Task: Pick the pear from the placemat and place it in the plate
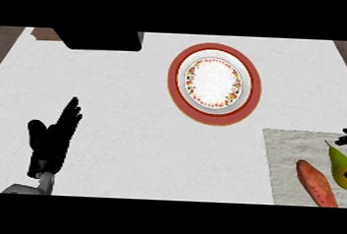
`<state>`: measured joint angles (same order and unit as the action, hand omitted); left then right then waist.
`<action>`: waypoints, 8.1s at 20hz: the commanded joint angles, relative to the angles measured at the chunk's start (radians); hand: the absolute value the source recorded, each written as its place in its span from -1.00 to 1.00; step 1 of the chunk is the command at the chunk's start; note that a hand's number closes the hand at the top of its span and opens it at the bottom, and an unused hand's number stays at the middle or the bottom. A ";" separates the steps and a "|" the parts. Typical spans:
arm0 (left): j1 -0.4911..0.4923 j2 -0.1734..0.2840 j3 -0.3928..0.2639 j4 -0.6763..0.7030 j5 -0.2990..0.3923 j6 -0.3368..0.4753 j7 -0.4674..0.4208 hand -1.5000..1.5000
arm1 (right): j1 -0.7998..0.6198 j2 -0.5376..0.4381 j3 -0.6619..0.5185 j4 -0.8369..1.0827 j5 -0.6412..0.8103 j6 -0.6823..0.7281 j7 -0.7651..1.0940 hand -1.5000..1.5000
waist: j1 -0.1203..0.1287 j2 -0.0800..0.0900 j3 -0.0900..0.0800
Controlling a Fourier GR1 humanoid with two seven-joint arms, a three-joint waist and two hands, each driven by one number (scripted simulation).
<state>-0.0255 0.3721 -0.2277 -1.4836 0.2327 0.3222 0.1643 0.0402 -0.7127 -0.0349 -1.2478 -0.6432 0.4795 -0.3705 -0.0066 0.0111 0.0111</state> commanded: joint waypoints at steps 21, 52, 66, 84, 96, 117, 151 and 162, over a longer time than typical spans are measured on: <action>-0.062 -0.051 -0.026 0.053 -0.064 0.007 0.018 0.00 | -0.283 -0.396 0.311 0.383 0.809 0.225 -0.499 -1.00 | 0.054 -0.001 -0.008; -0.086 -0.095 0.038 0.090 -0.111 -0.019 0.016 0.00 | -0.526 -0.106 0.563 0.826 1.046 0.000 -0.661 -1.00 | 0.026 -0.003 -0.009; -0.038 -0.103 0.072 0.092 -0.113 -0.070 -0.030 0.00 | -0.607 -0.070 0.448 0.981 1.024 -0.201 -0.702 1.00 | 0.025 -0.004 -0.009; -0.013 -0.111 0.062 0.033 -0.140 -0.010 0.059 0.00 | -0.919 0.614 0.521 0.316 1.183 -0.816 0.291 1.00 | -0.027 -0.042 -0.012; -0.053 -0.127 0.080 0.019 -0.164 -0.048 0.085 0.00 | -0.897 0.508 0.389 0.109 1.302 -0.661 0.611 1.00 | 0.008 -0.012 -0.011; -0.048 -0.189 0.080 0.074 -0.217 -0.066 0.019 0.00 | -1.119 0.503 0.239 0.883 1.325 -0.398 0.298 -1.00 | 0.039 0.002 -0.011; -0.047 -0.213 0.115 0.044 -0.243 -0.099 0.049 0.00 | -1.055 0.467 -0.154 1.029 0.953 -0.177 -0.325 -1.00 | 0.039 0.000 -0.010; -0.059 -0.169 0.151 -0.015 -0.222 -0.152 0.133 0.00 | -1.057 0.460 -0.151 1.076 0.991 -0.312 -0.292 -1.00 | 0.049 0.003 -0.009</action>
<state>-0.0715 0.1776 -0.0890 -1.4424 -0.0005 0.1886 0.2162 -1.0103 -0.2641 -0.1870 -0.1860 0.3367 0.2143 -0.6750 0.0378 0.0139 0.0013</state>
